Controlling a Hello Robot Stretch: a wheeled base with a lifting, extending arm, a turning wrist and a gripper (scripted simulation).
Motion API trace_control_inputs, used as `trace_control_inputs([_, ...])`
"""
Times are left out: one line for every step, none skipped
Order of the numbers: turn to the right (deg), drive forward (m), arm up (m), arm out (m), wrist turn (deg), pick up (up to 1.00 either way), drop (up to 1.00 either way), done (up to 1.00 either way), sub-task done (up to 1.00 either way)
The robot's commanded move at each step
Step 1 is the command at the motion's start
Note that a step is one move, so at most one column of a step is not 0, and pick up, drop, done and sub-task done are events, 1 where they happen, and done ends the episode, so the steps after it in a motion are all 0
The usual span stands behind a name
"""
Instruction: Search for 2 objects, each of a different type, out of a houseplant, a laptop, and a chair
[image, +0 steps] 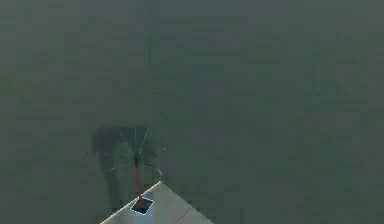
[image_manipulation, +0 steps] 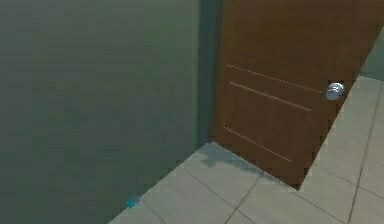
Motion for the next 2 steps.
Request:
trace_control_inputs([-18.0, 0.0, 0.0, 0.0, 0.0, 0.0, 0.0, 0.0, 0.0])
trace_control_inputs([0.0, 0.0, 0.0, 0.0, 0.0, 0.0, 0.0, 0.0, 1.0])
